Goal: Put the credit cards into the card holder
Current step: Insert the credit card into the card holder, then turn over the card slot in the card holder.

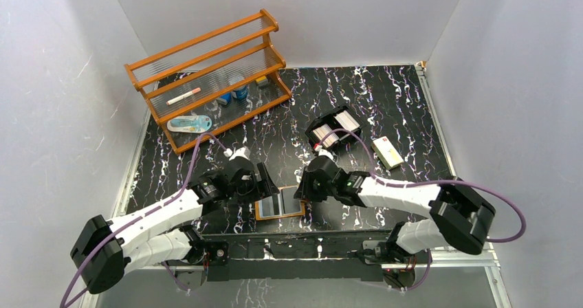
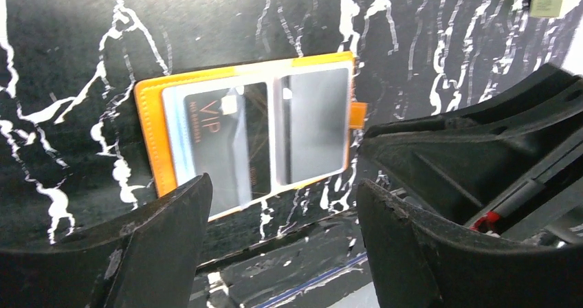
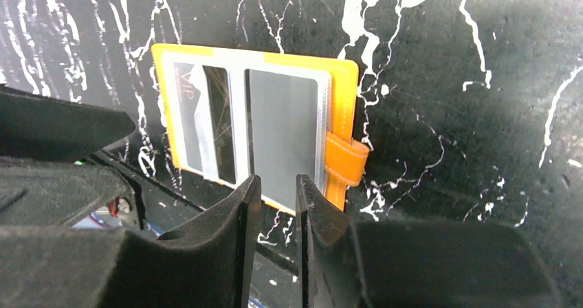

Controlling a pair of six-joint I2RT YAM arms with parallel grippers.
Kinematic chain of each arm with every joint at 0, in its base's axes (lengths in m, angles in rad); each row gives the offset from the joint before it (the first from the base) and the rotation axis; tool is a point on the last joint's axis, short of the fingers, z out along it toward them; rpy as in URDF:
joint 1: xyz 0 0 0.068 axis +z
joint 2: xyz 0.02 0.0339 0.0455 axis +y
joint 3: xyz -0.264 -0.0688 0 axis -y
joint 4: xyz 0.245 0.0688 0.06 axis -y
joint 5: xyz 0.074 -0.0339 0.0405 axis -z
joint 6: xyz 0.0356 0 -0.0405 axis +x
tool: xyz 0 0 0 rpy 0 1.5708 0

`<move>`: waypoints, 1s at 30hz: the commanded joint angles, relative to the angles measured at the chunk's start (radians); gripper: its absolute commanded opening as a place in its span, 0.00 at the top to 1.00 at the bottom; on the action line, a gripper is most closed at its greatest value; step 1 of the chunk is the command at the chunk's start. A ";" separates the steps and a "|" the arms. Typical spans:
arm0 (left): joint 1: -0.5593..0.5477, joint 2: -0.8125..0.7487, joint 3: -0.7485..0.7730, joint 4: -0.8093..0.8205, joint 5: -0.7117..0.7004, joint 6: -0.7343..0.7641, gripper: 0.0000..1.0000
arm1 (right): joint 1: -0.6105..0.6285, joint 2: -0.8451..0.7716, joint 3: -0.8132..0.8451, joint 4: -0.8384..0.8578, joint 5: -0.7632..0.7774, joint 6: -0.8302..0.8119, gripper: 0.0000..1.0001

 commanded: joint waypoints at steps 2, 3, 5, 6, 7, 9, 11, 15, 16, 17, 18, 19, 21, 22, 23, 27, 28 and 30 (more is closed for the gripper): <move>0.025 -0.020 -0.054 -0.015 0.043 -0.009 0.24 | 0.003 0.084 0.068 -0.003 0.043 -0.053 0.67; 0.028 -0.019 -0.061 0.000 0.049 -0.013 0.24 | 0.003 0.099 0.067 0.000 0.041 -0.055 0.68; 0.030 -0.014 -0.075 0.026 0.056 -0.021 0.24 | 0.002 0.127 0.054 0.005 0.038 -0.054 0.69; 0.032 -0.009 -0.078 0.033 0.056 -0.023 0.24 | 0.003 0.137 0.043 0.010 0.038 -0.049 0.70; 0.033 -0.001 -0.080 0.037 0.055 -0.023 0.24 | 0.003 0.143 0.030 0.016 0.038 -0.043 0.70; 0.034 0.017 -0.080 0.040 0.054 -0.022 0.23 | 0.003 0.145 -0.003 0.035 0.033 -0.031 0.71; 0.035 0.028 -0.081 0.052 0.050 -0.019 0.23 | 0.003 0.143 -0.026 0.055 0.024 -0.021 0.71; 0.034 0.030 -0.093 0.096 0.033 -0.014 0.23 | 0.005 0.139 -0.046 0.070 0.019 -0.016 0.71; 0.035 0.031 -0.095 0.104 0.029 -0.014 0.23 | 0.005 0.140 -0.047 0.072 0.017 -0.015 0.71; 0.036 0.034 -0.092 0.100 0.023 -0.016 0.23 | 0.005 0.140 -0.047 0.073 0.015 -0.015 0.71; 0.036 0.040 -0.089 0.089 0.014 -0.017 0.23 | 0.005 0.139 -0.046 0.075 0.014 -0.016 0.72; 0.036 0.047 -0.084 0.079 0.009 -0.016 0.23 | 0.005 0.139 -0.045 0.076 0.014 -0.017 0.72; 0.036 0.059 -0.081 0.066 0.002 -0.015 0.23 | 0.005 0.139 -0.045 0.079 0.012 -0.018 0.71; 0.036 0.064 -0.080 0.062 -0.001 -0.014 0.23 | 0.005 0.139 -0.046 0.080 0.012 -0.018 0.72; 0.037 0.068 -0.079 0.059 -0.005 -0.014 0.23 | 0.005 0.139 -0.046 0.083 0.010 -0.018 0.72; 0.036 0.075 -0.086 0.063 -0.005 -0.019 0.23 | 0.005 0.139 -0.052 0.089 0.006 -0.017 0.72; 0.036 0.076 -0.087 0.064 -0.004 -0.019 0.23 | 0.004 0.138 -0.053 0.089 0.006 -0.017 0.72; 0.037 0.081 -0.087 0.065 -0.005 -0.019 0.23 | 0.004 0.135 -0.056 0.091 0.006 -0.016 0.72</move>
